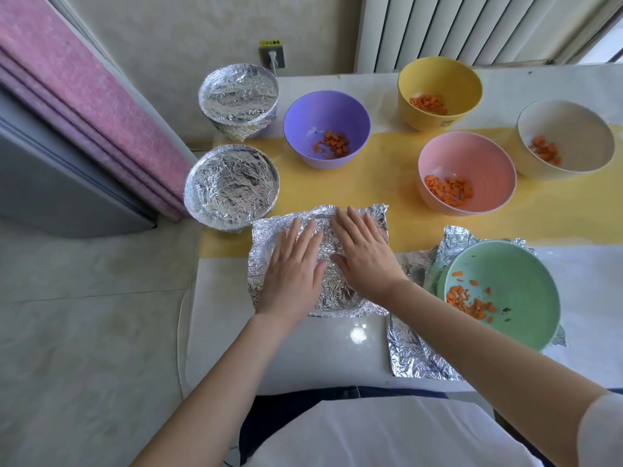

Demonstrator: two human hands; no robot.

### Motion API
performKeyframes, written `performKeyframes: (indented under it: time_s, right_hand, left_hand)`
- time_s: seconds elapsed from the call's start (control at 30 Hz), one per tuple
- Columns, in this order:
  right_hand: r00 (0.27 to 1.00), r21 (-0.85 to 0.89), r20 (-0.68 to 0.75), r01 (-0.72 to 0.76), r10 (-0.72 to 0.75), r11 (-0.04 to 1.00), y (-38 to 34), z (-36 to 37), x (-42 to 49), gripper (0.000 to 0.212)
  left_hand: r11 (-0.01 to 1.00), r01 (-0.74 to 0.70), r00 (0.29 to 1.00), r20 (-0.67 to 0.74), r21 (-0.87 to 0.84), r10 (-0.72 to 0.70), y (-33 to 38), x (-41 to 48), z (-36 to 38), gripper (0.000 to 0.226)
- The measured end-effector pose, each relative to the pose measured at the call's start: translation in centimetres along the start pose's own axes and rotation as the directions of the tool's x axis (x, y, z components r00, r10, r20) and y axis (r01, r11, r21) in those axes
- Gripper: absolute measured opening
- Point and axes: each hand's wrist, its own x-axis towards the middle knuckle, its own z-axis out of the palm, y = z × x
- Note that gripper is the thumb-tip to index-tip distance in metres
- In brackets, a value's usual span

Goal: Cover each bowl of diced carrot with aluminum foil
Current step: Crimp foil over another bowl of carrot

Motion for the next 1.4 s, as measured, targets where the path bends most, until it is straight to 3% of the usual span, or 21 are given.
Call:
performKeyframes:
  time_s: [0.07,0.2,0.33,0.43,0.53,0.67,0.73,0.87,1.07,1.13,1.17,1.23,1.3,1.4]
  right_hand:
    - [1.0,0.001,0.006,-0.004,0.004,1.0,0.1,0.0,-0.2,0.063]
    - [0.999,0.103,0.042,-0.022,0.017,0.994,0.3,-0.2,-0.5,0.068]
    - [0.995,0.219,0.094,-0.039,0.019,0.975,0.6,-0.3,-0.5,0.069]
    - [0.995,0.327,0.098,-0.053,0.021,0.944,0.8,-0.2,-0.5,0.07]
    - [0.987,0.516,0.114,-0.154,0.111,0.843,0.8,-0.2,-0.6,0.071]
    - [0.96,0.679,0.148,-0.273,0.238,0.681,0.5,-0.5,-0.3,0.056]
    - [0.943,0.727,0.145,-0.307,0.3,0.614,0.3,-0.4,-0.2,0.047]
    - [0.933,0.742,0.137,-0.32,0.334,0.589,0.2,0.0,-0.1,0.043]
    - [0.939,0.747,0.132,-0.306,0.319,0.591,0.3,0.1,-0.2,0.044]
    - [0.942,0.74,0.135,-0.301,0.306,0.601,0.4,0.0,-0.4,0.045]
    - [0.949,0.712,0.111,-0.284,0.296,0.642,0.4,0.0,-0.4,0.045]
    - [0.969,0.596,0.0,-0.198,0.247,0.778,0.3,0.0,-0.5,0.045]
    - [0.985,0.452,-0.104,-0.075,0.136,0.889,0.2,-0.1,-0.1,0.044]
    - [0.99,0.307,-0.132,0.085,-0.046,0.948,0.3,-0.2,1.4,0.043]
  left_hand:
    - [0.989,0.022,0.991,0.129,0.143,-0.041,-1.1,0.0,1.1,0.057]
    - [0.973,0.043,0.985,0.154,0.226,-0.08,-2.1,-0.2,1.8,0.062]
    - [0.986,0.129,0.981,0.129,0.108,-0.142,-1.9,-0.1,1.5,0.058]
    - [0.974,0.184,0.981,0.09,-0.13,-0.173,-2.3,0.1,1.3,0.049]
    - [0.858,0.271,0.957,0.029,-0.437,-0.288,-2.7,0.2,1.2,0.045]
    - [0.649,0.359,0.881,0.013,-0.67,-0.473,-2.8,0.3,1.2,0.042]
    - [0.551,0.404,0.839,0.055,-0.73,-0.542,-2.7,0.4,1.2,0.04]
    - [0.367,0.461,0.767,0.155,-0.808,-0.623,-2.2,0.4,1.4,0.035]
    - [0.305,0.495,0.763,0.239,-0.813,-0.601,-2.3,0.2,1.1,0.036]
    - [0.338,0.509,0.785,0.266,-0.791,-0.56,-2.4,0.0,1.0,0.039]
    - [0.407,0.5,0.803,0.232,-0.764,-0.549,-2.6,-0.1,0.9,0.04]
    - [0.665,0.385,0.88,0.038,-0.64,-0.473,-3.0,-0.2,0.7,0.041]
    - [0.885,0.177,0.963,-0.111,-0.431,-0.247,-3.5,0.2,0.4,0.04]
    - [0.975,-0.112,0.992,-0.079,-0.193,0.099,-3.6,1.7,0.2,0.041]
